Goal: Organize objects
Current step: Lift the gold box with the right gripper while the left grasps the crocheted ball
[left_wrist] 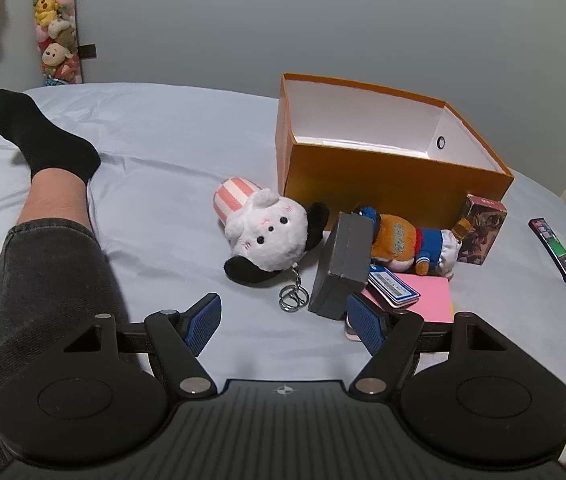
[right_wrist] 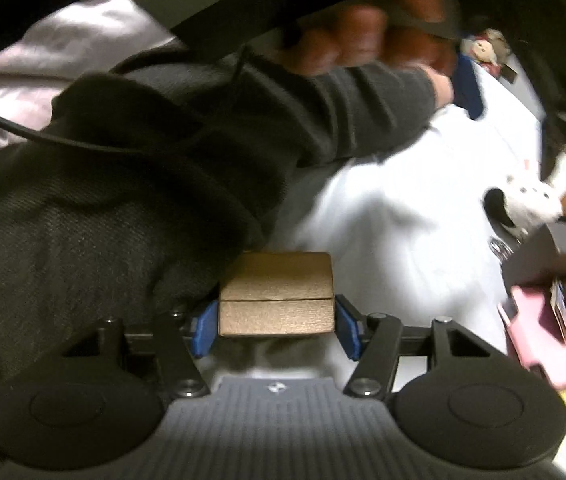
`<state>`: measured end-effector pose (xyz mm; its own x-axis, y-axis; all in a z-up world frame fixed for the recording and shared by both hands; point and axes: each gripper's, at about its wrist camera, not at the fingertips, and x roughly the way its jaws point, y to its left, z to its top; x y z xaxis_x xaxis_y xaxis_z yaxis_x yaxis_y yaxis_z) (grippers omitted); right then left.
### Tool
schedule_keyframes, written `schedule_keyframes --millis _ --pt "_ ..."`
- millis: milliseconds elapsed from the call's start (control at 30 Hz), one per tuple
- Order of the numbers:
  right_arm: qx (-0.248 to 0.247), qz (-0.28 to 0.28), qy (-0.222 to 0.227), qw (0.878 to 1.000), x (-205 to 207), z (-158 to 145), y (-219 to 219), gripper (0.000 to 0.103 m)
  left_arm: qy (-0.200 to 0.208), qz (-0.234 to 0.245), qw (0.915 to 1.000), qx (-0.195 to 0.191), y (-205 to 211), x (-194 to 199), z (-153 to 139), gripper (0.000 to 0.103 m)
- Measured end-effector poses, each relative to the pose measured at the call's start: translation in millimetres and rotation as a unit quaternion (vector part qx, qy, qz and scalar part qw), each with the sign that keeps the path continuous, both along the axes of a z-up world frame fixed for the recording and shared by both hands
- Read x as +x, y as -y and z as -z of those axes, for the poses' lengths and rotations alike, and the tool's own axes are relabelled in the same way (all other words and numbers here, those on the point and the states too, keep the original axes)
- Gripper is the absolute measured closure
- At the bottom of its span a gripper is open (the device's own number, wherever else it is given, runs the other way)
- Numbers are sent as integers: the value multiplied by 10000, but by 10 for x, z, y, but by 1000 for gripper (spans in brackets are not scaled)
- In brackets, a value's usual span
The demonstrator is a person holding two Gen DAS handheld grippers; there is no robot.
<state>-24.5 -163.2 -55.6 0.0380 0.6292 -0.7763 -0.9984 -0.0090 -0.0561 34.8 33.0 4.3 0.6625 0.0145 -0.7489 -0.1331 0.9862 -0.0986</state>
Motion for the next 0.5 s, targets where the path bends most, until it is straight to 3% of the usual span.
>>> schedule_keyframes --millis 200,333,433,500 --pt "-10 543 5 9985 296 9 816 42 -82 126 9999 -65 164 39 93 18" --pt "-312 959 237 9946 453 51 1304 42 -137 317 9994 -74 359 82 140 19" --pt "-900 1284 380 9869 545 75 1511 27 -172 439 9989 -66 504 122 157 19" --pt "-923 1285 471 9863 543 41 1585 26 -183 550 9983 -58 617 140 162 19"
